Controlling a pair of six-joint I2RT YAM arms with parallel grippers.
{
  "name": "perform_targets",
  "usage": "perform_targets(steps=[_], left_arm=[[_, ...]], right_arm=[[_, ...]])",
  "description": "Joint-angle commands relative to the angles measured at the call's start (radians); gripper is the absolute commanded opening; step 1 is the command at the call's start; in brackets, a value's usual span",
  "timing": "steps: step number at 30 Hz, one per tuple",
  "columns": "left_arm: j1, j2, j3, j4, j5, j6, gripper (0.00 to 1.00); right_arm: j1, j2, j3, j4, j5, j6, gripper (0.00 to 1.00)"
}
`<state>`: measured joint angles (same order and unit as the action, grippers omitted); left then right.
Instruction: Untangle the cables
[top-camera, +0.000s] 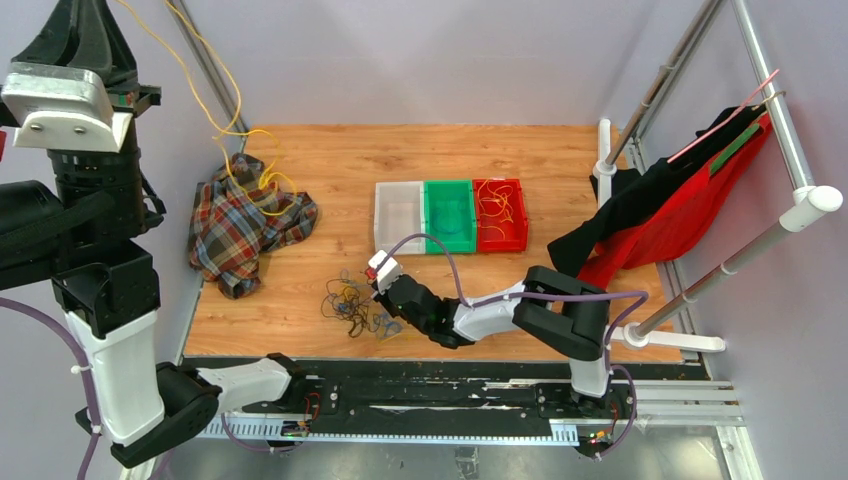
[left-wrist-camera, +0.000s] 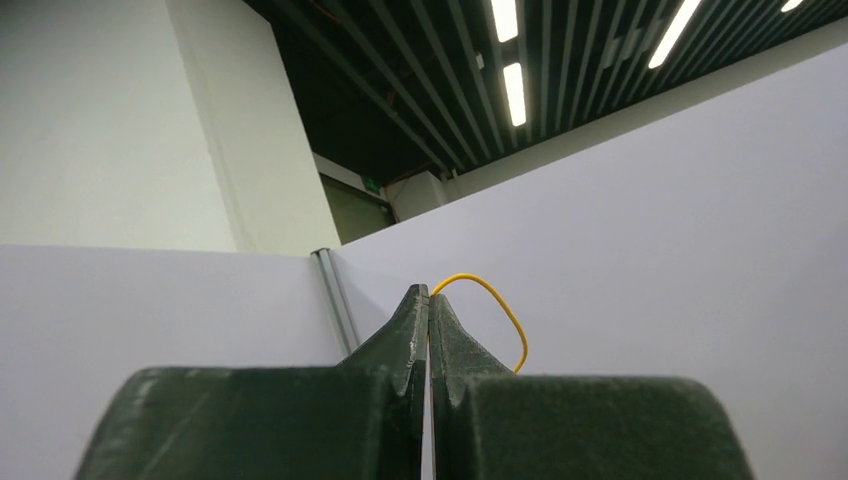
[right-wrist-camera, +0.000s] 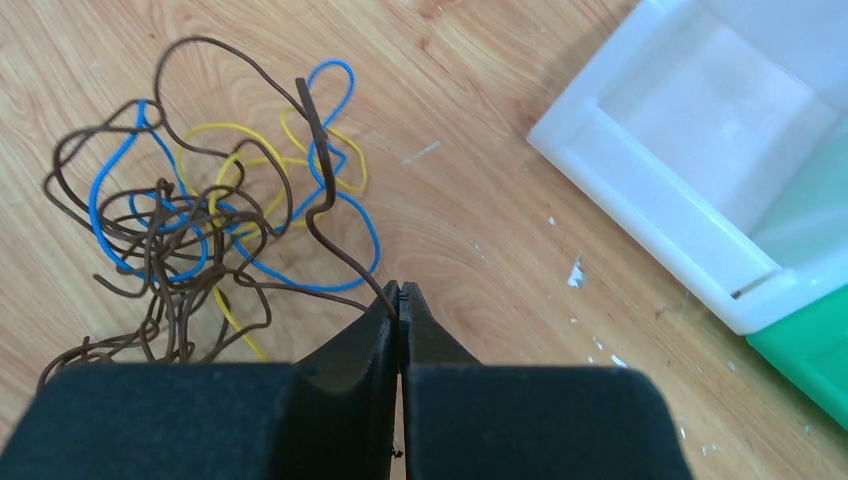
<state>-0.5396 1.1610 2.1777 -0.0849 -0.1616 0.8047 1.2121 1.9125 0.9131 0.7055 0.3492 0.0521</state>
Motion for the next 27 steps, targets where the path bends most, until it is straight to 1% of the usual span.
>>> perform_targets(steps=[1, 4, 7, 10, 11, 13, 14, 15, 17, 19, 20, 21, 23, 27], left_arm=[[0.004, 0.02, 0.041, 0.109, -0.045, 0.001, 0.0], [0.004, 0.015, 0.04, 0.126, -0.049, -0.01, 0.01], [0.004, 0.002, 0.017, 0.186, -0.055, -0.002, 0.0], [0.004, 0.009, 0.035, 0.217, -0.068, -0.004, 0.01], [0.004, 0.011, 0.042, 0.212, -0.066, -0.012, 0.01], [0.004, 0.008, 0.055, 0.138, -0.016, -0.034, 0.01], [0.004, 0.001, 0.052, 0.091, 0.009, -0.048, 0.01], [0.004, -0.012, 0.036, 0.052, 0.036, -0.063, 0.01], [0.004, -0.043, -0.025, -0.024, 0.1, -0.097, 0.01], [0.004, -0.077, -0.092, -0.084, 0.158, -0.123, 0.0], [0.004, -0.093, -0.123, -0.113, 0.181, -0.131, 0.0], [0.004, -0.108, -0.159, -0.131, 0.196, -0.142, 0.0], [0.004, -0.135, -0.225, -0.168, 0.221, -0.147, 0.0], [0.004, -0.176, -0.334, -0.218, 0.234, -0.151, 0.01]], right_arm=[[-0.003, -0.033, -0.033, 0.065, 0.06, 0.014, 0.01], [-0.003, -0.051, -0.023, 0.037, 0.052, 0.014, 0.0], [-0.003, -0.058, -0.029, 0.04, 0.052, 0.014, 0.01], [-0.003, -0.048, -0.039, 0.049, 0.047, 0.031, 0.01], [-0.003, -0.047, -0.042, 0.051, 0.044, 0.038, 0.01], [-0.003, -0.059, -0.044, 0.048, 0.032, 0.044, 0.01], [-0.003, -0.075, -0.041, 0.044, 0.029, 0.044, 0.03], [-0.003, -0.097, -0.035, 0.041, 0.025, 0.042, 0.15], [-0.003, -0.152, -0.011, 0.026, 0.008, 0.026, 0.42], [-0.003, -0.213, 0.028, -0.025, -0.031, -0.001, 0.62], [-0.003, -0.244, 0.048, -0.057, -0.058, -0.013, 0.66], [-0.003, -0.273, 0.064, -0.084, -0.082, -0.023, 0.67], [-0.005, -0.34, 0.076, -0.127, -0.131, -0.035, 0.68], [-0.005, -0.495, 0.08, -0.188, -0.182, -0.06, 0.68]])
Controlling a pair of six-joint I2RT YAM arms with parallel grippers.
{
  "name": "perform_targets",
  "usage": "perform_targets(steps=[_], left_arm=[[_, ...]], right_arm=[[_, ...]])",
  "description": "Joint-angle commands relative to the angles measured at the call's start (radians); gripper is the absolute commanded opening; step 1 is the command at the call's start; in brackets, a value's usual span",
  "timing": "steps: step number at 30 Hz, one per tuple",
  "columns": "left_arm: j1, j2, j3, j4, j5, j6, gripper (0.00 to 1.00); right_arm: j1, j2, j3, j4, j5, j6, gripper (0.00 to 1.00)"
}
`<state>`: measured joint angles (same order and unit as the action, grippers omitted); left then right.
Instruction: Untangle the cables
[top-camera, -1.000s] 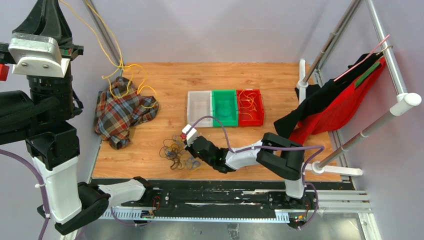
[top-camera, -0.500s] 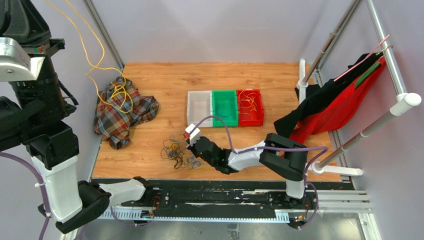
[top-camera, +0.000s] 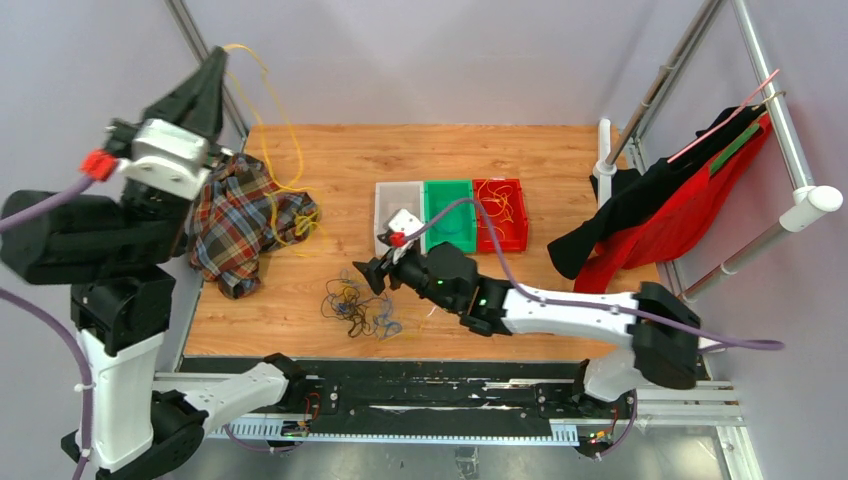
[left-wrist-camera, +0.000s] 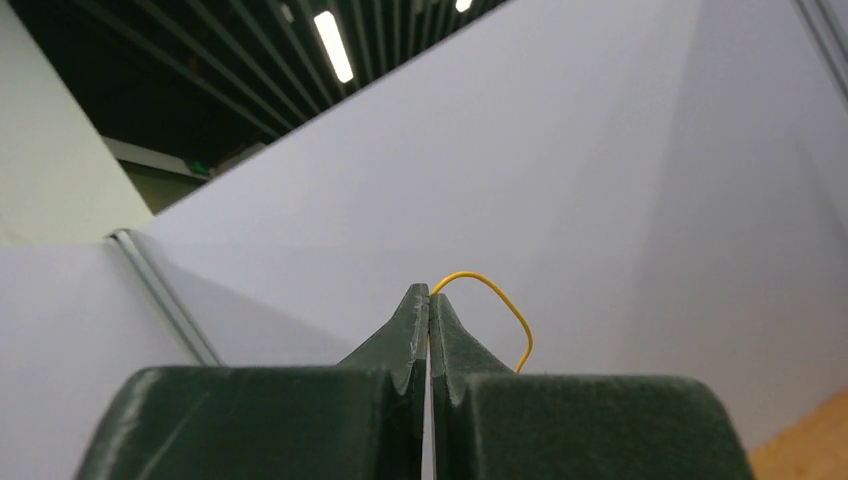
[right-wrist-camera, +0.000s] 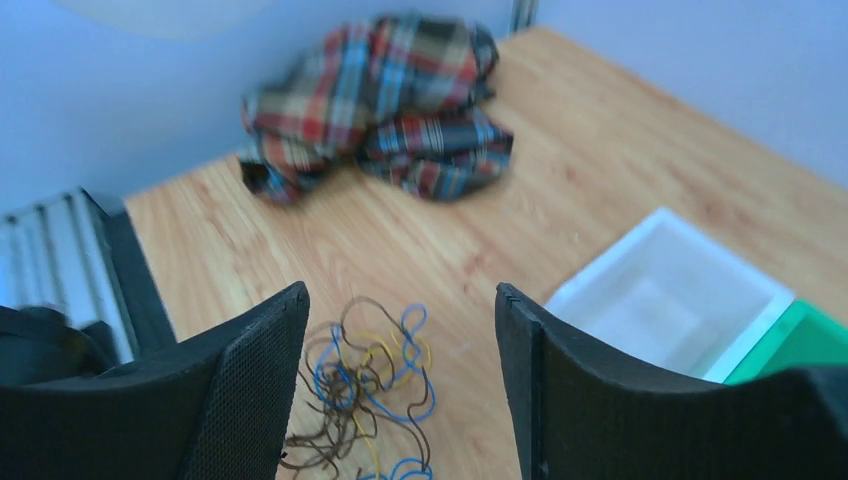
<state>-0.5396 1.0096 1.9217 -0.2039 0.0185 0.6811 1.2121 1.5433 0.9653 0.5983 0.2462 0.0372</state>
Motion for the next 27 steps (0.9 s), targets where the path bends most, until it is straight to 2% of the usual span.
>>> perform_targets(steps=[1, 5, 9, 13, 21, 27], left_arm=[[0.004, -0.03, -0.098, -0.112, 0.061, -0.032, 0.0], [0.004, -0.054, -0.156, -0.161, 0.13, -0.062, 0.0], [0.004, -0.051, -0.159, -0.249, 0.214, -0.078, 0.01], [0.004, -0.051, -0.16, -0.303, 0.264, -0.089, 0.0], [0.004, -0.052, -0.15, -0.313, 0.283, -0.096, 0.0], [0.004, -0.058, -0.148, -0.321, 0.287, -0.088, 0.0]], right_arm=[[-0.005, -0.164, 0.03, -0.089, -0.08, -0.056, 0.69], [-0.011, -0.268, 0.071, -0.096, -0.1, -0.105, 0.69], [-0.028, -0.278, 0.168, -0.134, -0.133, -0.133, 0.69], [-0.053, -0.23, 0.273, -0.177, -0.165, -0.147, 0.7], [-0.07, -0.068, 0.447, -0.242, -0.16, -0.165, 0.7], [-0.077, -0.02, 0.484, -0.251, -0.339, -0.107, 0.68]])
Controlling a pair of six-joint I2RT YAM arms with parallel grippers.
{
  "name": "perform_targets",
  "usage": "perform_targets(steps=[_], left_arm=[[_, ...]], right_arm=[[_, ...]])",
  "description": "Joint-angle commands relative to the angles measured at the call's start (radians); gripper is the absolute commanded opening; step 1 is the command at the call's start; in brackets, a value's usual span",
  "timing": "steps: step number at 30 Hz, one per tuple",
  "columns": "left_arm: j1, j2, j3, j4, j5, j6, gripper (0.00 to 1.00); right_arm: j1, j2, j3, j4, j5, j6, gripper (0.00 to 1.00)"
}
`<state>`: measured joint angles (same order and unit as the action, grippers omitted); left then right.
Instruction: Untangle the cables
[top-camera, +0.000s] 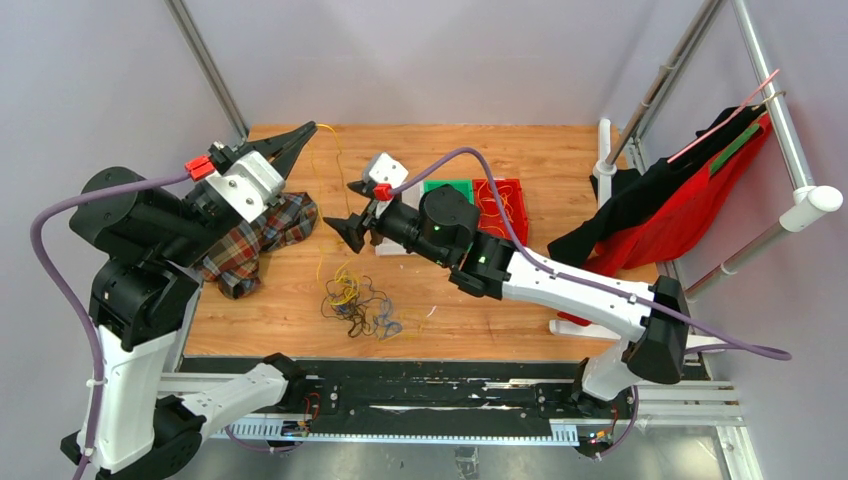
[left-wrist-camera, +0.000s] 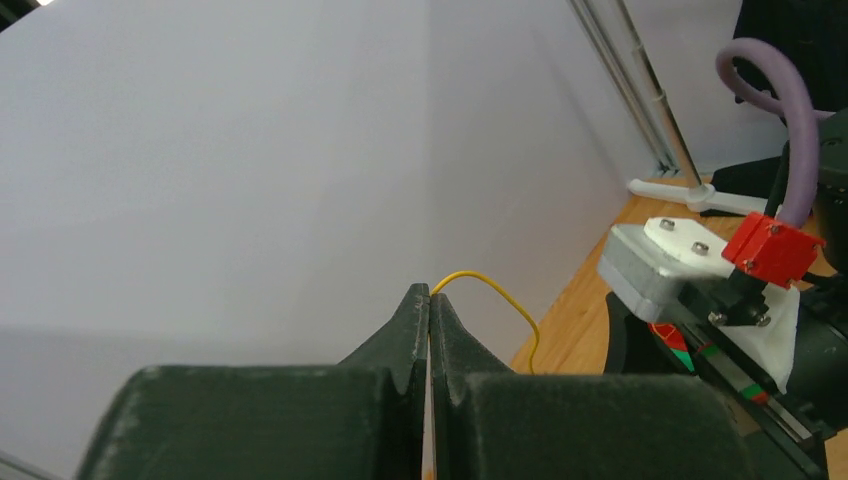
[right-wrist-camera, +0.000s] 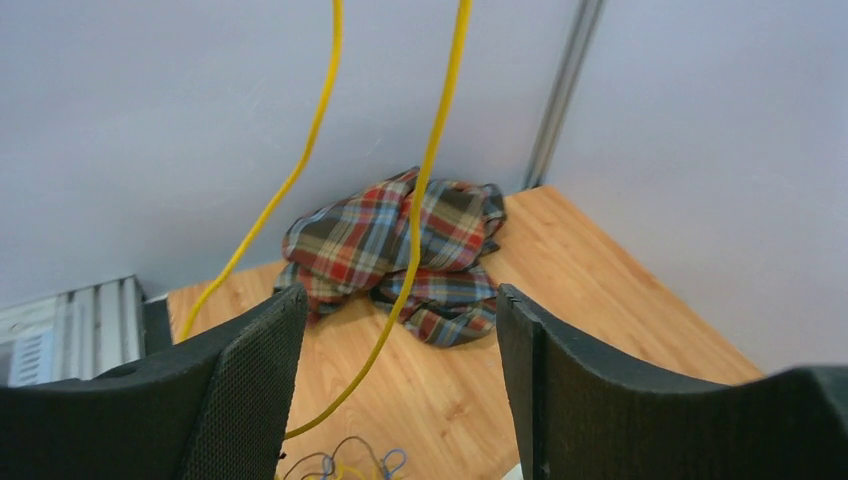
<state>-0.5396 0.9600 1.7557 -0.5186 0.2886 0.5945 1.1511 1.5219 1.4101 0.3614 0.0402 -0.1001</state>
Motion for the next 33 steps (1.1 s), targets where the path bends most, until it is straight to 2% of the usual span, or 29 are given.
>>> perform_targets(steps=[1, 6, 10, 14, 33], left_arm=[[0.004, -0.012, 0.015, -0.008, 0.017, 0.006, 0.0], [0.004, -0.027, -0.006, -0.009, 0.017, 0.027, 0.0], [0.004, -0.036, -0.023, -0.009, 0.023, 0.035, 0.0], [0.004, -0.034, -0.025, -0.008, 0.03, 0.036, 0.0], [0.004, -0.026, -0.008, -0.008, 0.026, 0.034, 0.0]], right_arm=[[-0.021, -0.003, 0.032, -0.009, -0.158, 0.045, 0.67], [-0.044, -0.07, -0.055, 0.038, -0.214, 0.116, 0.62], [-0.066, -0.136, -0.15, 0.071, -0.202, 0.176, 0.67], [-0.091, -0.176, -0.207, 0.135, -0.254, 0.244, 0.71], [-0.093, -0.051, -0.08, 0.152, -0.48, 0.338, 0.72]])
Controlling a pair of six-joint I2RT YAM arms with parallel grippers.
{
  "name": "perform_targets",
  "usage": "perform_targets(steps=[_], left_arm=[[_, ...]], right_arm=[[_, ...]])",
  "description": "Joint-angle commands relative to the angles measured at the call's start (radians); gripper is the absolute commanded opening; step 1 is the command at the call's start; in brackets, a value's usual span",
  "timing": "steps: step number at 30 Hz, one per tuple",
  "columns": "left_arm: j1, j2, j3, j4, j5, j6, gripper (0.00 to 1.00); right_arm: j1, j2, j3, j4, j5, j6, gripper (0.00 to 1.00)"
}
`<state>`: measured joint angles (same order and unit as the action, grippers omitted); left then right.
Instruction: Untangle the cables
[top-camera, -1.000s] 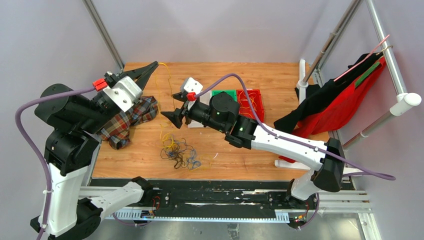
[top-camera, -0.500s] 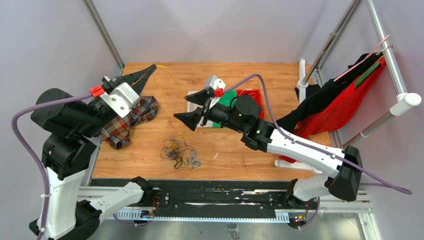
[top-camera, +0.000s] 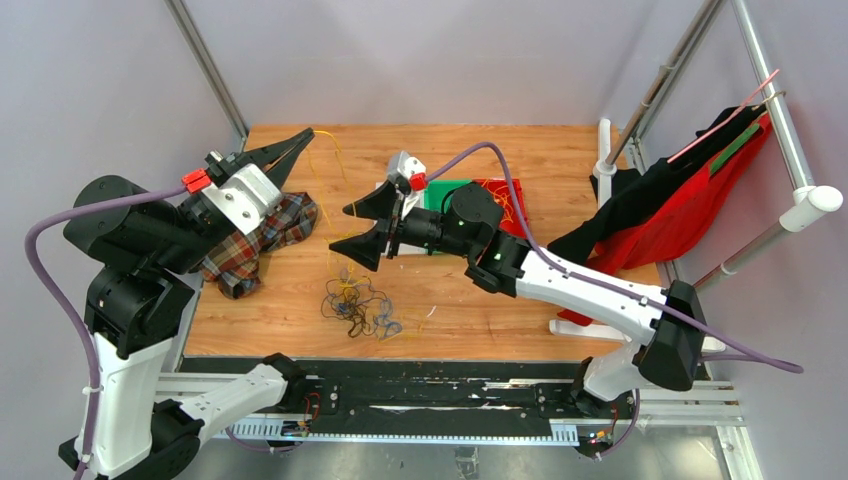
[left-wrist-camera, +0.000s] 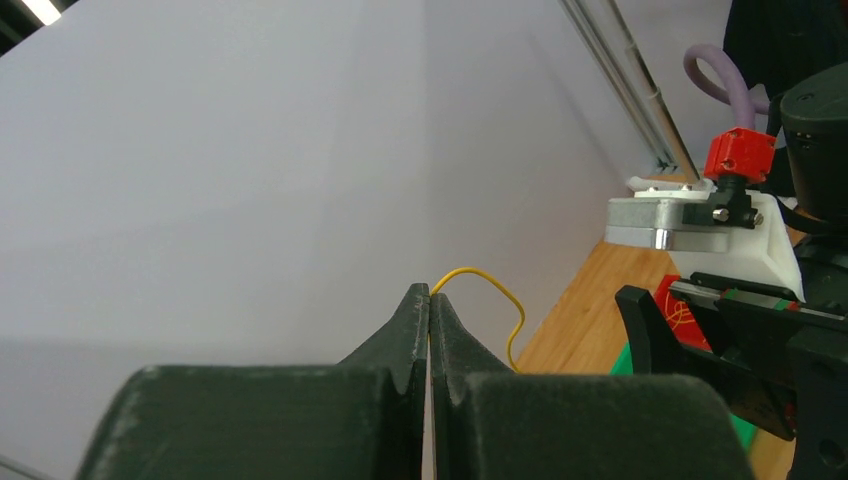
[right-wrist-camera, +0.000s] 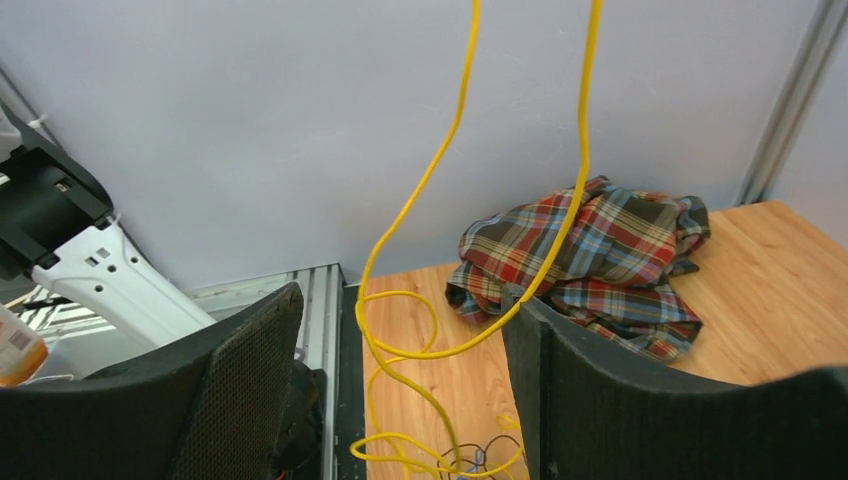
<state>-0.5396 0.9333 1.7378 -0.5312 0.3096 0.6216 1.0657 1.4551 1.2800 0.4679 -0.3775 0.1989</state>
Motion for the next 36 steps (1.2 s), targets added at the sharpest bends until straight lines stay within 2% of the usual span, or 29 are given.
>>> perform_targets(steps=[1, 4, 7, 10, 11, 17, 18, 21, 22, 26, 29, 36], left_arm=[[0.004, 0.001, 0.01, 0.004, 0.006, 0.007, 0.0], [0.004, 0.002, 0.011, 0.005, 0.006, 0.004, 0.0], [0.004, 0.002, 0.009, 0.004, 0.004, -0.005, 0.0], [0.004, -0.001, 0.0, 0.004, 0.001, -0.024, 0.0], [0.004, -0.002, -0.003, 0.003, -0.001, -0.031, 0.0], [0.004, -0.009, -0.02, -0.038, 0.017, -0.067, 0.02], [0.004, -0.008, -0.022, -0.062, 0.022, -0.071, 0.08], [0.004, 0.001, -0.028, -0.176, 0.044, -0.057, 0.48], [0.004, 0.0, -0.038, -0.218, 0.046, -0.041, 0.57], [0.004, -0.01, -0.105, -0.353, -0.016, 0.027, 0.83], [0.004, -0.006, -0.155, -0.424, -0.089, 0.06, 0.99], [0.004, 0.013, -0.242, -0.504, -0.194, 0.042, 0.98]], right_arm=[[-0.007, 0.021, 0.055, 0.042, -0.059, 0.039, 0.71], [-0.007, 0.037, 0.081, 0.012, -0.036, 0.031, 0.58], [-0.007, 0.05, 0.111, -0.029, 0.017, 0.011, 0.34], [-0.007, 0.044, 0.117, -0.05, 0.119, -0.016, 0.03], [-0.008, 0.038, 0.113, -0.052, 0.153, -0.027, 0.01], [-0.023, -0.013, 0.069, -0.061, 0.361, -0.135, 0.01], [-0.033, -0.026, 0.059, -0.062, 0.385, -0.149, 0.01], [-0.077, -0.069, 0.015, -0.068, 0.519, -0.188, 0.01], [-0.101, -0.086, -0.004, -0.077, 0.553, -0.193, 0.0], [-0.225, -0.157, -0.103, -0.097, 0.643, -0.198, 0.01], [-0.328, -0.194, -0.161, -0.104, 0.683, -0.196, 0.01], [-0.47, -0.172, -0.195, -0.132, 0.788, -0.195, 0.01]])
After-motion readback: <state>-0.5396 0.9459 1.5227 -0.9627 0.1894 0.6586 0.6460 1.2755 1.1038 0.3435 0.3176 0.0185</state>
